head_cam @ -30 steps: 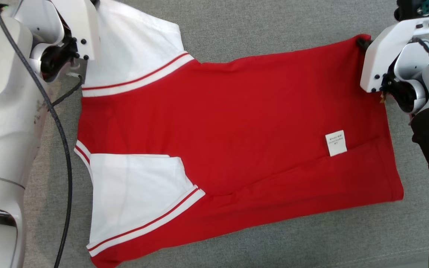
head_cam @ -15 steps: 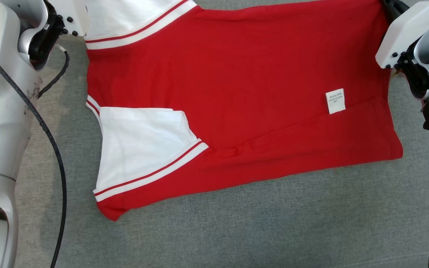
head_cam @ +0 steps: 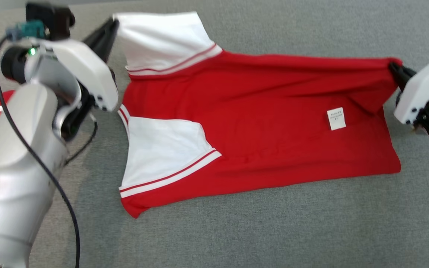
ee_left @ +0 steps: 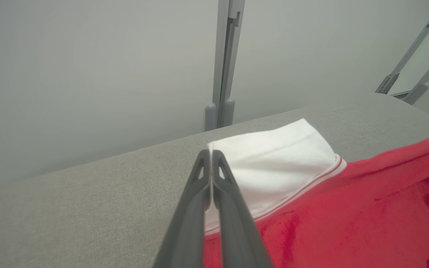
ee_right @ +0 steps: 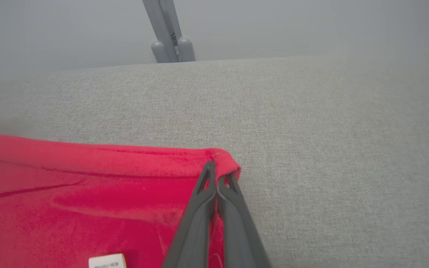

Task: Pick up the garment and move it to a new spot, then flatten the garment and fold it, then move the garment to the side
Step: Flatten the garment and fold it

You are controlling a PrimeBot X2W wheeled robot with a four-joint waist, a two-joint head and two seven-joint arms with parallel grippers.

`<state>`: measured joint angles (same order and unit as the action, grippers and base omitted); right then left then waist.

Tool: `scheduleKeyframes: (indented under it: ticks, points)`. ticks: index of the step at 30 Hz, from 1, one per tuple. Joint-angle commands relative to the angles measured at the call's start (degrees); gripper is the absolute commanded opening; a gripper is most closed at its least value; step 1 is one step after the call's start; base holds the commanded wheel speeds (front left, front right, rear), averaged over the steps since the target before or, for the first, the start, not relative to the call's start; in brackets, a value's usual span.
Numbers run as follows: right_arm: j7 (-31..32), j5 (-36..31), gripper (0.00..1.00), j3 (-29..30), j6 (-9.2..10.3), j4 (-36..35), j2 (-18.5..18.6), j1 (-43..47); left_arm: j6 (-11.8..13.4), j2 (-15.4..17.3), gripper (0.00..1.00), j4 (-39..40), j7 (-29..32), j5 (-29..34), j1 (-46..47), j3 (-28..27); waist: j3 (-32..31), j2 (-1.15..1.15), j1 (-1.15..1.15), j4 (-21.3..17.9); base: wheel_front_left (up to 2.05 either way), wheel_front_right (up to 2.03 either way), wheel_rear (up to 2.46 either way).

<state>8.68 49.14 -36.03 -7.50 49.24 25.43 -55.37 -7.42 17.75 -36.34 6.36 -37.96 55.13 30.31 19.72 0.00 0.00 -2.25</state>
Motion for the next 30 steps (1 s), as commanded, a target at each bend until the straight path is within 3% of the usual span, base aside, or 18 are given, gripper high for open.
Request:
scheduleKeyframes:
  ticks: [1, 6, 16, 23, 28, 29, 30]
  points:
    - [0.27, 0.80, 0.00, -0.33, 0.01, -0.58, 0.96, 1.19, 0.15, 0.78, 0.00, 1.45, 0.13, -0.39, -1.56, -0.18, -1.49, 0.00, 0.00, 0.89, 0.00, 0.00, 0.00]
    - [0.81, 4.38, 0.00, -2.19, 0.01, -3.64, 4.25, 5.86, 3.55, 3.30, 0.00, 12.99, 2.77, -2.53, -11.75, -0.57, -3.74, 0.00, 0.00, 1.90, 0.00, 0.00, 0.00]
    - [-0.79, 8.81, 0.00, -4.71, 0.01, -8.85, 8.92, 14.27, 14.18, 7.72, 0.00, 38.07, 6.70, -6.24, -34.48, -1.48, -6.02, 0.00, 0.00, 3.36, 0.00, 0.00, 0.00]
    - [-3.20, 8.72, 0.00, -5.70, 0.01, -10.27, 9.55, 17.40, 16.54, 6.63, 0.00, 41.19, 5.20, -7.96, -42.18, -1.06, -5.80, 0.00, 0.00, 3.62, 0.00, 0.00, 0.00]
    - [-4.46, 8.35, 0.00, -6.03, 0.01, -9.20, 8.79, 17.89, 16.05, 5.38, 0.00, 39.35, 3.42, -7.82, -43.16, -0.48, -5.50, 0.00, 0.00, 3.63, 0.00, 0.00, 0.00]
    - [-4.76, 8.30, 0.22, -6.13, 0.01, -8.70, 8.53, 17.96, 16.20, 5.33, 0.00, 38.33, 3.09, -7.36, -43.25, -0.25, -5.44, 0.00, 0.00, 3.60, 0.00, 0.00, 0.00]
    - [-4.86, 8.39, 0.31, -6.10, 0.01, -8.17, 8.20, 18.01, 16.06, 5.06, 0.00, 37.41, 2.54, -7.09, -43.31, 0.02, -5.41, 0.00, 0.00, 3.56, 0.00, 0.00, 0.00]
